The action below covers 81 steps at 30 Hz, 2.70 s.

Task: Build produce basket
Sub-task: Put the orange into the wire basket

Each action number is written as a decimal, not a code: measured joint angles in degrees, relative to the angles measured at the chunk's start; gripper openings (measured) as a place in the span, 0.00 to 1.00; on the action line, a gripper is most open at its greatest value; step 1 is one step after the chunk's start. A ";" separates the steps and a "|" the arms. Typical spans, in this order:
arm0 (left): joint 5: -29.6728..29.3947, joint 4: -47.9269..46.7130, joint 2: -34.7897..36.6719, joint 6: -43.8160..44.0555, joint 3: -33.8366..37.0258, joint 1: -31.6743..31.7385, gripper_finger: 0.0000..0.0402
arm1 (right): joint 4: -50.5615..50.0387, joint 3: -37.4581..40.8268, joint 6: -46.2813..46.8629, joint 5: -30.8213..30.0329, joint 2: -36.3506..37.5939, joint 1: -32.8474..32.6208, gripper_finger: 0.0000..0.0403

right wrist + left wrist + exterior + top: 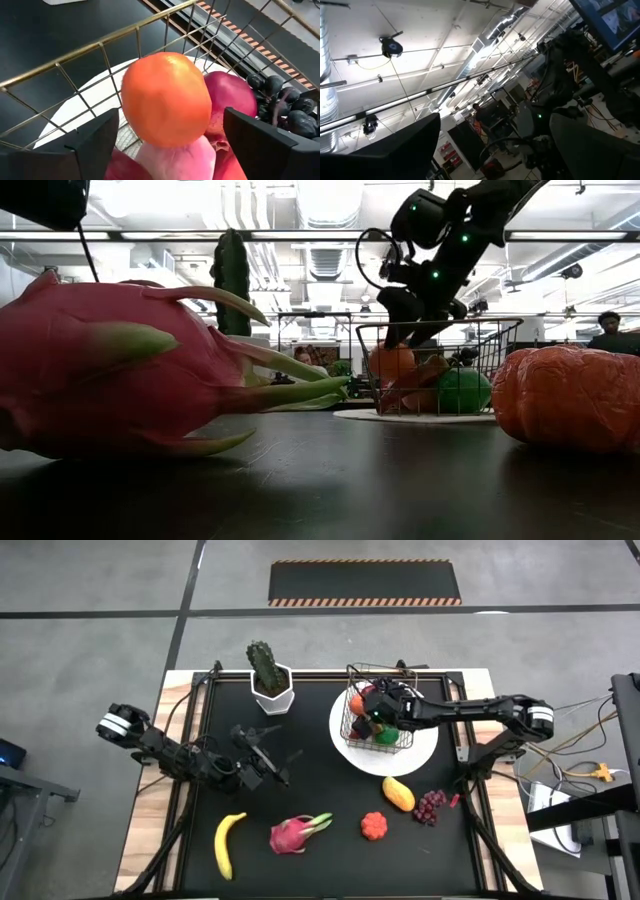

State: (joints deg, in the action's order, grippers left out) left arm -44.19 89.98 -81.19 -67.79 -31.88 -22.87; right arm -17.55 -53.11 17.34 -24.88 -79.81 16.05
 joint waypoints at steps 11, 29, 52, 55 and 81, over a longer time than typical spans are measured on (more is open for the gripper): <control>-0.13 -0.01 -0.04 0.07 0.00 0.00 0.89 | -2.72 -3.73 -2.05 -0.17 4.92 -0.02 0.77; -0.28 -0.03 -0.09 0.11 0.00 0.00 0.89 | 0.22 -3.93 -4.72 -0.63 -2.19 1.13 0.03; -0.97 -0.55 -0.11 0.07 0.00 0.00 0.89 | -6.29 -3.93 0.83 3.21 -3.26 1.20 0.02; -1.17 -0.53 -0.11 0.07 0.01 0.00 0.89 | -6.35 -3.93 1.77 5.52 -3.26 1.22 0.02; -1.23 -0.98 -0.11 0.04 0.01 0.00 0.89 | -2.77 -7.62 -3.76 5.40 -2.88 2.96 0.02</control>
State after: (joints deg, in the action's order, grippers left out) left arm -45.42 89.00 -81.30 -67.75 -31.87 -22.87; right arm -20.32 -60.73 13.59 -19.49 -82.69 19.02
